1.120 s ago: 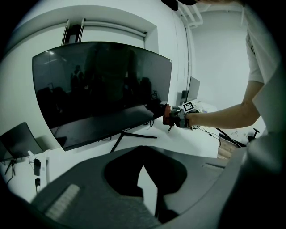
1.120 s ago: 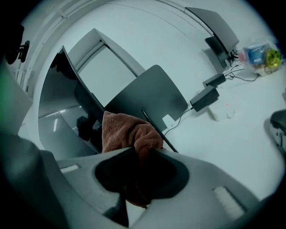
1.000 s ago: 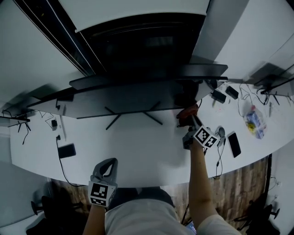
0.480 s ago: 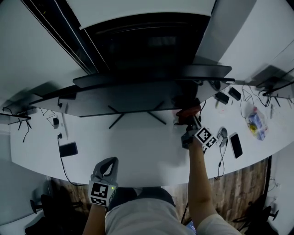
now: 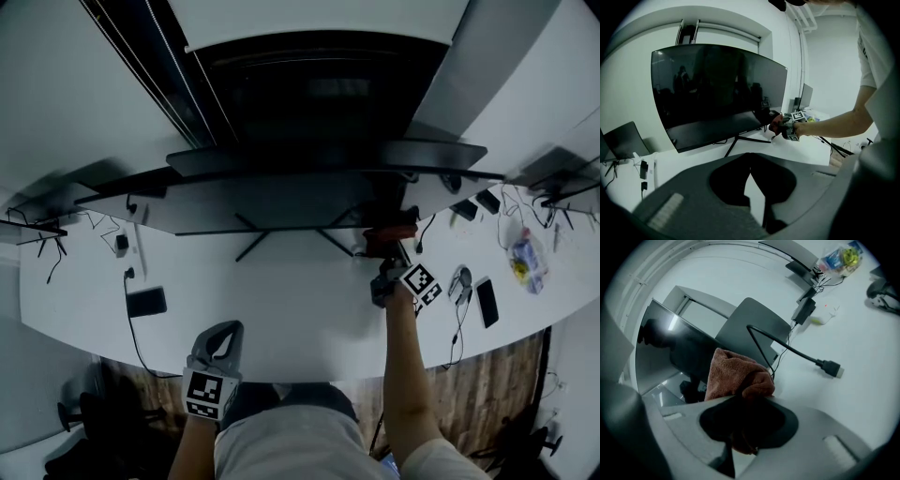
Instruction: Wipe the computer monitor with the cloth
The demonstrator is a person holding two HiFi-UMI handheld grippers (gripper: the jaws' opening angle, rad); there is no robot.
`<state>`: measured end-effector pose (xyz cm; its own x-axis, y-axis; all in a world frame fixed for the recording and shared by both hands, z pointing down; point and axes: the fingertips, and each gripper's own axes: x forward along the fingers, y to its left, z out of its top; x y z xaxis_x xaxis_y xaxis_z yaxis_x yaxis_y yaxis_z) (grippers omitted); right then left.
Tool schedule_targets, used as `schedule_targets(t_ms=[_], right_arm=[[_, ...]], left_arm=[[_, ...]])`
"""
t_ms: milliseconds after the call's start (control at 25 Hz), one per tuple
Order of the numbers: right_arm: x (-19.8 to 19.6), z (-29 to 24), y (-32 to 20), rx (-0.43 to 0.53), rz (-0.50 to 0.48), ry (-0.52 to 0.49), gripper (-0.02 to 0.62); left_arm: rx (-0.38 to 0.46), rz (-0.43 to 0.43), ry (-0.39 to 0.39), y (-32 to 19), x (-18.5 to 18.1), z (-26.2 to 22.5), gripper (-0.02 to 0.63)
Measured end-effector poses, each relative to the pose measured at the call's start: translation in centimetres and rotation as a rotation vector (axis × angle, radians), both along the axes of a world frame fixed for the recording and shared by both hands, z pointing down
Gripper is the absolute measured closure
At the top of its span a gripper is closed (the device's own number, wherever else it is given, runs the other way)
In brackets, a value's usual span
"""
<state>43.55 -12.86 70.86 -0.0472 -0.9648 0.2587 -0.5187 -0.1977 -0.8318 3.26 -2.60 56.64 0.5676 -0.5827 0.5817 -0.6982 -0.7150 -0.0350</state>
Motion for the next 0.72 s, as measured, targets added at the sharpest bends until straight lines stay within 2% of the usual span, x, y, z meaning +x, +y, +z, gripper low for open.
schedule_targets(t_ms=[360,720], right_arm=[[-4.6,0.0,-1.2,-0.025,-0.045,0.009,0.498],[-9.9,-0.2,-2.4,-0.037,-0.08,0.002,0.497]], left_arm=[[-0.01,-0.029,0.015,-0.3,-3.7,0.1,0.597],[-0.012,-0.087,0.036,-0.5,-8.8,0.0,0.597]])
